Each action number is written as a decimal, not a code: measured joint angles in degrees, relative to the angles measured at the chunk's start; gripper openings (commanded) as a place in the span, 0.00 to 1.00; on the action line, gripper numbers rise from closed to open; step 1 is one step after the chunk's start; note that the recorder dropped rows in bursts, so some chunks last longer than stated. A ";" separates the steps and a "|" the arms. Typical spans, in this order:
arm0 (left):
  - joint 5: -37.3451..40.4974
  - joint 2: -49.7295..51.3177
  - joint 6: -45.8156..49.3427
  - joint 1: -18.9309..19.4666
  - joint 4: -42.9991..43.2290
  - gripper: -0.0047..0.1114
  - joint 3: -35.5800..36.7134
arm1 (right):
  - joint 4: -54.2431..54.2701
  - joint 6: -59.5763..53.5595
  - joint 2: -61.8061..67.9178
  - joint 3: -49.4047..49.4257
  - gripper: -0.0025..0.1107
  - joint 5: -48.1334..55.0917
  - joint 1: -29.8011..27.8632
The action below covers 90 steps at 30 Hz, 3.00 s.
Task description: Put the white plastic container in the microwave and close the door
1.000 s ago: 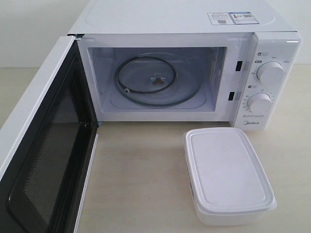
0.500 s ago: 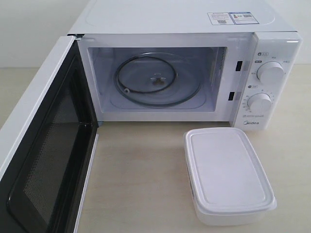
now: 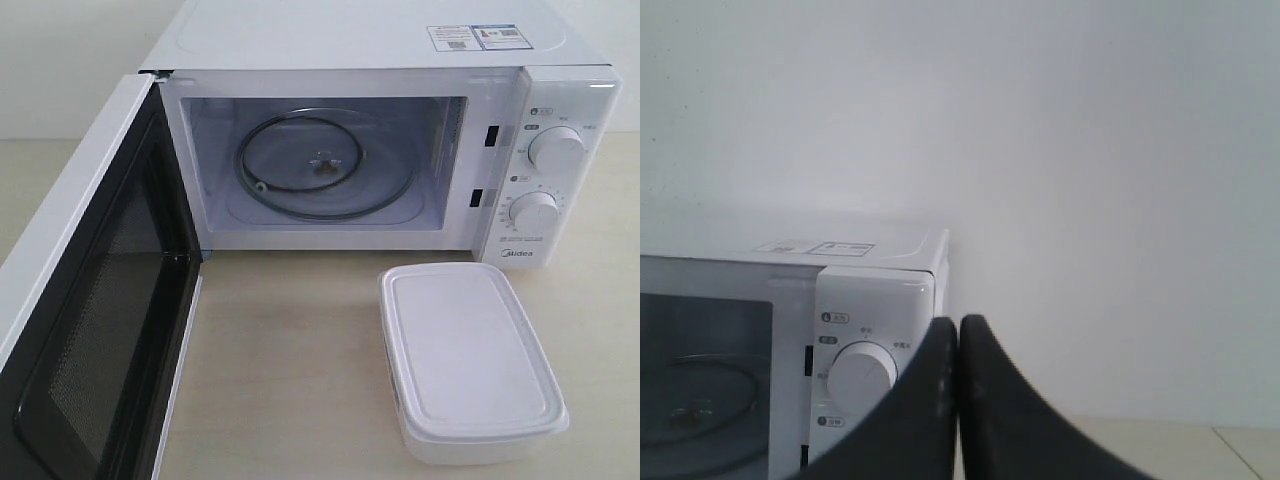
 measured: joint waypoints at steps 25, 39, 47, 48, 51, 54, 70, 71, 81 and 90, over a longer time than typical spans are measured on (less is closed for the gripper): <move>0.00 0.00 0.00 0.00 0.00 0.08 0.00 | 10.90 -11.98 35.60 -9.56 0.02 -14.64 0.00; 0.00 0.00 0.00 0.00 0.00 0.08 0.00 | 10.99 -11.87 35.60 -9.56 0.02 -24.18 0.00; 0.00 0.00 0.00 0.00 0.00 0.08 0.00 | 11.59 -11.87 35.60 -9.56 0.02 -23.95 0.00; 0.00 0.00 0.00 0.00 0.00 0.08 0.00 | 11.59 -11.87 35.60 -9.56 0.02 -23.95 0.00; 0.00 0.00 0.00 0.00 0.00 0.08 0.00 | 11.72 -11.87 35.60 -9.56 0.02 -23.95 0.00; 0.00 0.00 0.00 0.00 0.00 0.08 0.00 | 11.84 -11.24 35.60 -9.56 0.02 -23.95 0.00; 0.00 0.00 0.00 0.00 0.00 0.08 0.00 | 15.60 -9.63 41.59 -11.89 0.02 -11.27 0.00; 0.00 0.00 0.00 0.00 0.00 0.08 0.00 | 15.60 -9.63 42.93 -11.89 0.02 -11.11 0.00; 0.00 0.00 0.00 0.00 0.00 0.08 0.00 | 12.81 -4.80 59.94 -11.98 0.02 -12.12 0.00; 0.00 0.00 0.00 0.00 0.00 0.08 0.00 | -5.49 10.20 69.55 -11.98 0.02 -15.87 0.00</move>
